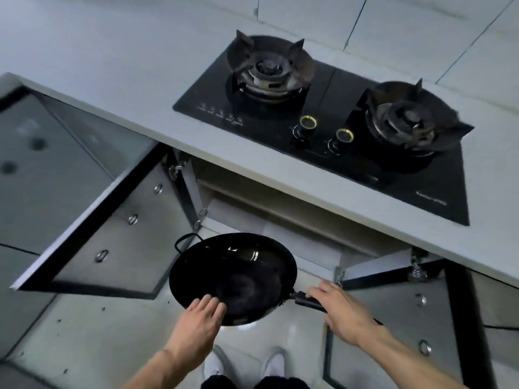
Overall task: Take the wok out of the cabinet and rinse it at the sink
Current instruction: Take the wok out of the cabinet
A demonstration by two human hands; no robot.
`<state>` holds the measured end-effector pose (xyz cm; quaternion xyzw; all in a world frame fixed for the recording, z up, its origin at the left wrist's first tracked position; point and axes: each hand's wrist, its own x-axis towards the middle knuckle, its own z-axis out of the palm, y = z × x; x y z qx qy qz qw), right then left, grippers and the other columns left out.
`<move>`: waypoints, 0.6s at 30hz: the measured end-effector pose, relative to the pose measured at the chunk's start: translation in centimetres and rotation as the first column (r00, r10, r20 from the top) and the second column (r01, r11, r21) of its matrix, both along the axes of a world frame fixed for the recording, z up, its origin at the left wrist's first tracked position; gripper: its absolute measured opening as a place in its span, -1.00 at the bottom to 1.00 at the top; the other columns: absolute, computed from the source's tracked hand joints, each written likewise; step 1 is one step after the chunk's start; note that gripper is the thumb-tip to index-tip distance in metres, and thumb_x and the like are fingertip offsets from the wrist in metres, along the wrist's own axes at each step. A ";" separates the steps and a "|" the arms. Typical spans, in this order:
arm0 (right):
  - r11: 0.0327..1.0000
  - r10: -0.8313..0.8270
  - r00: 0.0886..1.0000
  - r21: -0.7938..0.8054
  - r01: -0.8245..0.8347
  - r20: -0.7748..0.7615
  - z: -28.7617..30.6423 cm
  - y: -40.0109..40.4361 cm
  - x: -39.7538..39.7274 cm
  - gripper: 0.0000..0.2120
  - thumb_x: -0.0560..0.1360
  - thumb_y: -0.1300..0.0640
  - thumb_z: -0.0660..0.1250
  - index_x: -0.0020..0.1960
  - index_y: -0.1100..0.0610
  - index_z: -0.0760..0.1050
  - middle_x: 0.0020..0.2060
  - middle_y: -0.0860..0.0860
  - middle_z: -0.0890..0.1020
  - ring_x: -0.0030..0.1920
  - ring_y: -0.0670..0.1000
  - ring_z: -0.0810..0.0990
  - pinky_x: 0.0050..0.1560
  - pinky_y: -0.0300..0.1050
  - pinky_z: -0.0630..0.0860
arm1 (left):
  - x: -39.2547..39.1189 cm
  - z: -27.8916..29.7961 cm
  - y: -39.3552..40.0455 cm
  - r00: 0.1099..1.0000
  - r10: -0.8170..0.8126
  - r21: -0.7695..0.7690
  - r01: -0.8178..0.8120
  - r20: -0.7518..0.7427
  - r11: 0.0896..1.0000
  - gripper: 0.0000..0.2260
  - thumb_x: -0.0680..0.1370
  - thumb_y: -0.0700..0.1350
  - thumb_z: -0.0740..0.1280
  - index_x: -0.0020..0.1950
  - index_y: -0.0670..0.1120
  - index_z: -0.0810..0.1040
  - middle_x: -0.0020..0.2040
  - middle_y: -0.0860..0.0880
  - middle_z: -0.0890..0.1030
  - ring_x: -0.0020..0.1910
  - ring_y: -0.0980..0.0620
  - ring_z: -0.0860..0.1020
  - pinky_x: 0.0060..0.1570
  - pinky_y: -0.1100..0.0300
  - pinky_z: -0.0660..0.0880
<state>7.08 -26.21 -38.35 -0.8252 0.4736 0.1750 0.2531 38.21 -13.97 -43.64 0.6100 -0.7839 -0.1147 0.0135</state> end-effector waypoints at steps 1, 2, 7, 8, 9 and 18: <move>1.000 0.002 1.000 -0.007 -0.002 -0.004 1.5 0.6 -0.1 -0.47 0.46 0.40 0.26 0.25 -0.12 0.31 0.14 -0.07 0.42 0.20 -0.02 0.38 0.20 -0.09 0.43 | -0.2 1.3 0.7 1.000 0.006 0.005 -0.006 0.000 1.000 -0.67 0.17 -0.21 0.49 -0.21 -0.01 0.40 -0.27 0.02 0.43 -0.27 -0.04 0.42 -0.31 0.12 0.37; 1.000 0.001 1.000 -0.010 -0.001 -0.004 2.9 1.4 -0.3 -0.47 0.46 0.40 0.25 0.26 -0.12 0.31 0.13 -0.07 0.42 0.20 -0.02 0.39 0.18 -0.10 0.44 | -0.5 2.5 1.5 1.000 0.007 0.016 -0.007 0.005 1.000 -0.66 0.17 -0.21 0.49 -0.21 -0.01 0.40 -0.27 0.02 0.43 -0.27 -0.04 0.42 -0.31 0.12 0.37; 0.999 -0.004 1.000 -0.048 0.005 0.026 9.3 4.8 -1.3 -0.44 0.47 0.42 0.24 0.30 -0.10 0.32 0.15 -0.05 0.42 0.23 -0.01 0.38 0.18 -0.06 0.47 | -2.6 9.5 5.1 0.998 0.036 0.023 -0.037 0.042 0.999 -0.68 0.19 -0.22 0.50 -0.21 -0.02 0.43 -0.28 0.03 0.45 -0.29 -0.02 0.43 -0.33 0.14 0.43; 0.998 -0.006 0.999 -0.055 0.008 0.038 10.3 5.3 -1.8 -0.44 0.46 0.43 0.23 0.30 -0.10 0.32 0.14 -0.05 0.42 0.23 -0.01 0.39 0.17 -0.06 0.47 | -3.1 10.8 5.8 0.998 0.049 0.018 -0.050 0.048 0.999 -0.68 0.20 -0.23 0.50 -0.20 -0.02 0.44 -0.28 0.03 0.45 -0.29 -0.01 0.42 -0.33 0.14 0.43; 0.998 0.002 0.999 -0.065 0.001 0.051 11.3 5.8 -2.3 -0.45 0.47 0.42 0.22 0.29 -0.11 0.33 0.13 -0.06 0.42 0.22 -0.01 0.39 0.16 -0.07 0.47 | -3.6 12.1 6.5 0.997 0.064 0.006 -0.065 0.053 0.998 -0.68 0.21 -0.24 0.50 -0.19 -0.03 0.44 -0.27 0.03 0.45 -0.29 -0.01 0.42 -0.32 0.14 0.43; 0.961 0.204 0.960 -0.226 -0.159 0.190 19.7 7.0 -4.9 -0.58 0.51 0.30 0.23 0.24 -0.13 0.36 0.03 -0.11 0.44 0.11 -0.05 0.39 0.03 -0.04 0.50 | -6.5 21.5 11.8 0.978 0.190 -0.179 -0.173 0.088 0.969 -0.68 0.27 -0.28 0.50 -0.19 -0.07 0.40 -0.26 0.00 0.40 -0.29 -0.04 0.37 -0.31 0.12 0.35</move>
